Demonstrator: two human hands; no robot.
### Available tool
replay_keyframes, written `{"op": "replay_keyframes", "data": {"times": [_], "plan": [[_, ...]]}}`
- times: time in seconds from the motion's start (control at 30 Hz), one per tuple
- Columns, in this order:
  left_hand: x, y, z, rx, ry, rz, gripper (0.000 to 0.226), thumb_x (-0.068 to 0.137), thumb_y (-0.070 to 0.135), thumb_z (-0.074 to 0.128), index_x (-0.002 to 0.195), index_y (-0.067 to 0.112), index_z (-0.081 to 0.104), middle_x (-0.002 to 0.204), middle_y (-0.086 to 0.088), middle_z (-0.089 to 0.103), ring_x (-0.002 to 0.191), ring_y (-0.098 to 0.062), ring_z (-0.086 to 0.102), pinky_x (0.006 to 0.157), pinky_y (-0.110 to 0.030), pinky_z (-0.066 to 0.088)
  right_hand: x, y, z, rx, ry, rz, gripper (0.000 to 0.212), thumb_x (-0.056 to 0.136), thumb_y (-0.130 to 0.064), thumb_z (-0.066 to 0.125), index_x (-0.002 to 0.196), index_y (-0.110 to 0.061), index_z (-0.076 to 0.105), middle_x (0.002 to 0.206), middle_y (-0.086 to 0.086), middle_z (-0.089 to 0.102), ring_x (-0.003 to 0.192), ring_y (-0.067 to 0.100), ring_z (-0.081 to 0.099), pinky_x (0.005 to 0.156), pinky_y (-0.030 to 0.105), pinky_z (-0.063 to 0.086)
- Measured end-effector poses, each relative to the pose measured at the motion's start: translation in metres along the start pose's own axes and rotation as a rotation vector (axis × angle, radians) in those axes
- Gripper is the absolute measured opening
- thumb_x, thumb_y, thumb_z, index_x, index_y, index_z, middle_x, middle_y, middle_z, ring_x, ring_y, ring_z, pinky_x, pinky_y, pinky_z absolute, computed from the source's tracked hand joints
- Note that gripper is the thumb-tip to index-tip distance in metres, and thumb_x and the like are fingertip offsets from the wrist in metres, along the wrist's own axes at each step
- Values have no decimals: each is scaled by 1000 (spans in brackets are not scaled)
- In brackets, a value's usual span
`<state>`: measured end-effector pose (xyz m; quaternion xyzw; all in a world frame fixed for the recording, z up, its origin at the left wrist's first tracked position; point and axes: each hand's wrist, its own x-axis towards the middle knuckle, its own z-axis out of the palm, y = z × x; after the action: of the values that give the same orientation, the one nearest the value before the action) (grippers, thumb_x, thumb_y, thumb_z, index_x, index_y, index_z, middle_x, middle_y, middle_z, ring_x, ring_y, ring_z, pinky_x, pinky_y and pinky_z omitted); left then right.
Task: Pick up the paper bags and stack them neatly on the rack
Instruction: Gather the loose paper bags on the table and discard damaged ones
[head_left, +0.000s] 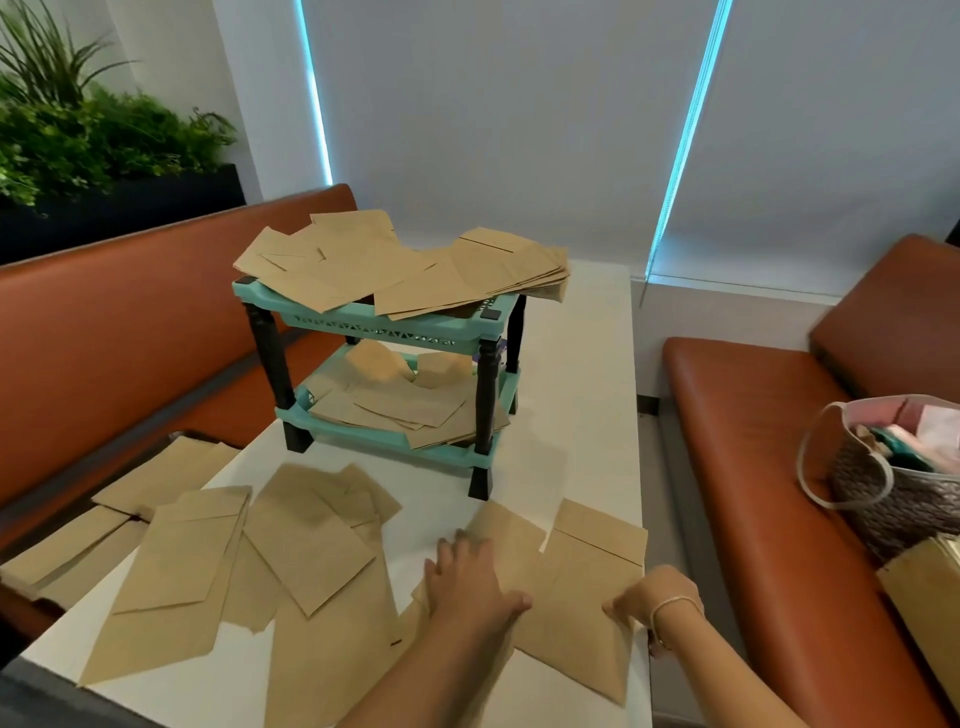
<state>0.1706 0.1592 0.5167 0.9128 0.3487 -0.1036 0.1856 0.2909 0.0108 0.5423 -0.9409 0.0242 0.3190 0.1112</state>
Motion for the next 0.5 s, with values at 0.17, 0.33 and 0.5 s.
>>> {"op": "replay_keyframes", "data": {"times": [0.17,0.33,0.5], "plan": [[3,2,-3,10,57,-138,111,56,78,64,142,19,24,140,-9,29,129,-27,28,104,-38,31,0,3,-2,57,20,22,35,77,-30,75,75,-6,50,88,11,67,62,21,67,47,27,53],[6,7,-10,-141,20,-198,114,53,67,77,139,16,23,135,-9,29,126,-26,33,100,-37,39,4,11,1,159,50,23,26,79,-30,73,83,-7,62,81,7,69,70,19,69,69,29,59],[6,11,-13,-240,-2,-233,111,53,57,83,137,14,26,134,-9,31,126,-26,35,99,-37,42,15,16,13,276,156,-60,10,81,-9,58,71,-9,55,78,9,59,84,27,66,76,35,58]]}}
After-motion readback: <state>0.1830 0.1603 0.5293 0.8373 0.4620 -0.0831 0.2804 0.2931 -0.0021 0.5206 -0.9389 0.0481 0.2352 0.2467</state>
